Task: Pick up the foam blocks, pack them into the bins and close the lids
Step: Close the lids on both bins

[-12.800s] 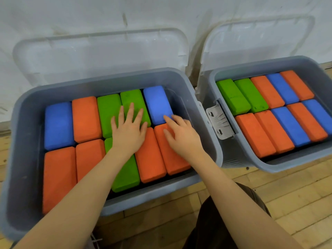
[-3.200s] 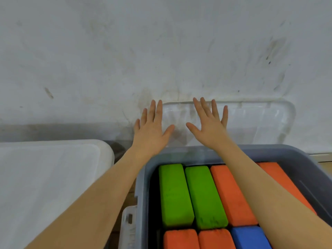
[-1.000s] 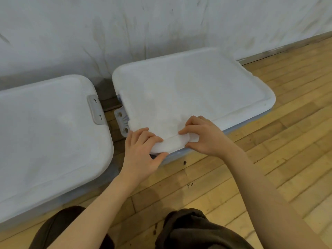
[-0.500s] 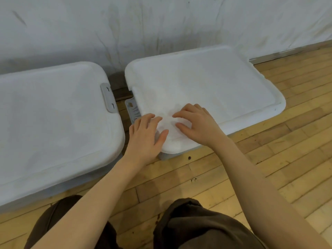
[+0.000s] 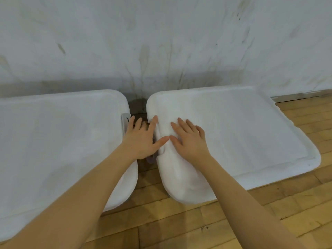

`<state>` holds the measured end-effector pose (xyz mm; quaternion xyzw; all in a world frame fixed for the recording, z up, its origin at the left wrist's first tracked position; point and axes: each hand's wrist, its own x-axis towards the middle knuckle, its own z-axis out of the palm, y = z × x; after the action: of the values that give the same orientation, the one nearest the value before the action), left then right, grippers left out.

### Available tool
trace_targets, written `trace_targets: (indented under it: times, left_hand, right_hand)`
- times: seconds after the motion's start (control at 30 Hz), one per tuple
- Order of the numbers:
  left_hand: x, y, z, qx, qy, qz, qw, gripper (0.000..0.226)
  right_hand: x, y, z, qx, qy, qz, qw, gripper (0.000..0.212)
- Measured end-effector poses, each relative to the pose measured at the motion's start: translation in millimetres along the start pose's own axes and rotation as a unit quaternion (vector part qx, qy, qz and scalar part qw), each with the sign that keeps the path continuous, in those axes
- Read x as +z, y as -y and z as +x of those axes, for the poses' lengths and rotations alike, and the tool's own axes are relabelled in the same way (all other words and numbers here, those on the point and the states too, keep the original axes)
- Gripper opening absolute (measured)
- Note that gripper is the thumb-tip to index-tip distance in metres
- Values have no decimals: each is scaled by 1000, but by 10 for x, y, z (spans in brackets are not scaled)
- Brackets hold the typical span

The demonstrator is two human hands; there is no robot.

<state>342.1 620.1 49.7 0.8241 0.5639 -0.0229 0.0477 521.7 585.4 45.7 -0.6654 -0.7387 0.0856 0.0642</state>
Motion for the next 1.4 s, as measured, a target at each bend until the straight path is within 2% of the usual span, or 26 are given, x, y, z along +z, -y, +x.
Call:
trace_targets:
  times: [0.17, 0.37, 0.47, 0.57, 0.63, 0.73, 0.87, 1.1, 1.3, 1.4]
  left_hand:
    - [65, 5, 78, 17, 60, -25, 998, 93]
    - [-66, -50, 28, -1, -8, -23, 1000, 88]
    - [-63, -118, -32, -19, -24, -161, 986, 88]
    - [-39, -207, -139, -87, -60, -285, 953, 95]
    - [6, -231, -213, -106, -80, -321, 938, 85]
    - [70, -257, -297, -60, -64, -284, 955, 79]
    - [107, -289, -316, -53, -46, -193, 979, 95]
    - [98, -372, -326, -55, -55, -177, 981, 91]
    - [-10, -405, -339, -49, -27, -121, 991, 82]
    - [-192, -378, -371, -48, -28, -86, 995, 66]
  right_hand:
    - [96, -4, 39, 13, -12, -18, 1000, 59]
    - [92, 10, 30, 14, -23, -15, 1000, 62]
    - [103, 11, 32, 14, -31, -7, 999, 68]
    - [96, 10, 30, 17, -32, 4, 999, 62]
    - [94, 10, 29, 19, -27, 12, 999, 57]
    - [71, -29, 16, 7, -7, 20, 1000, 50]
    - [-14, -121, 27, -23, 34, 36, 999, 49]
    - [49, -128, 29, -23, -22, 77, 996, 50]
    - [-79, -125, -28, -4, -34, 146, 989, 39]
    - [-306, -192, -239, 4, -62, 143, 988, 35]
